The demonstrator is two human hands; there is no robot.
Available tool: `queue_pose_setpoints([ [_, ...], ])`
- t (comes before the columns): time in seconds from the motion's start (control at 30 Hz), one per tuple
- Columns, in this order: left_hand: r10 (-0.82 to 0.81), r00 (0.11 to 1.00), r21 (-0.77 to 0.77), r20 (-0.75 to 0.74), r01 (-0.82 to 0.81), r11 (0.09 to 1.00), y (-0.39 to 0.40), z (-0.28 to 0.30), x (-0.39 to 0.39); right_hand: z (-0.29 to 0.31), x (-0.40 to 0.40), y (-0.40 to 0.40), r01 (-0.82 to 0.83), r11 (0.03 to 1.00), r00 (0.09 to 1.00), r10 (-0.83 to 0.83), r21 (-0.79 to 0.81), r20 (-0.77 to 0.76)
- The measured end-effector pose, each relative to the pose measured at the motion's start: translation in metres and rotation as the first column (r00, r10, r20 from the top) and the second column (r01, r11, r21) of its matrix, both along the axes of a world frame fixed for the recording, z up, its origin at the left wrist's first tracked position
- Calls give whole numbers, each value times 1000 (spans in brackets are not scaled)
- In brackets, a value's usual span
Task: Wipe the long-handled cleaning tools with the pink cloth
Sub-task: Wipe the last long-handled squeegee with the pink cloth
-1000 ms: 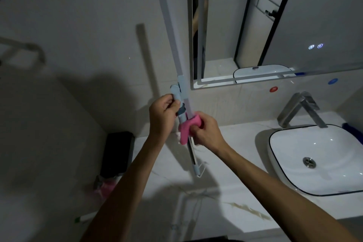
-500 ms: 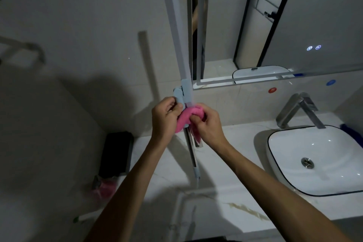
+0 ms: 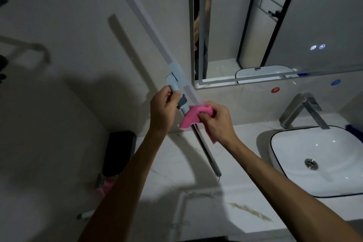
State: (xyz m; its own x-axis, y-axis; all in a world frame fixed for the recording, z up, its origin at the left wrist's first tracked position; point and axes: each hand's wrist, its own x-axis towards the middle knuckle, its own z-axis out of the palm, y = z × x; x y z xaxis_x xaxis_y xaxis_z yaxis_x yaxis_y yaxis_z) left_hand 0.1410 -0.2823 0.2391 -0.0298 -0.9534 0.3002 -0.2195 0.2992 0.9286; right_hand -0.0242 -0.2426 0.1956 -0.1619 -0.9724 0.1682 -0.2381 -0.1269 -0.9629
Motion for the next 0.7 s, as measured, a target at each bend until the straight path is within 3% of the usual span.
queue_pose_setpoints([
  [0.17, 16, 1000, 12, 17, -16, 1000, 0, 3, 1, 7, -9, -4, -39, 999, 997, 39, 7, -68],
  [0.37, -34, 998, 64, -46, 37, 997, 4, -2, -3, -14, 1, 7, -110, 969, 957, 164, 223, -239],
  [0.5, -60, 997, 66, -45, 63, 996, 7, -8, -1, -25, -6, 4, -63, 904, 862, 263, 423, -433],
  [0.6, -35, 999, 43, -23, 36, 998, 6, -15, 0, -30, -11, 5, 47, 897, 889, 163, 439, -428],
  [0.7, 0, 1000, 24, -5, 0, 1000, 3, -19, 2, -30, -11, 4, 113, 947, 936, -1, 300, -351],
])
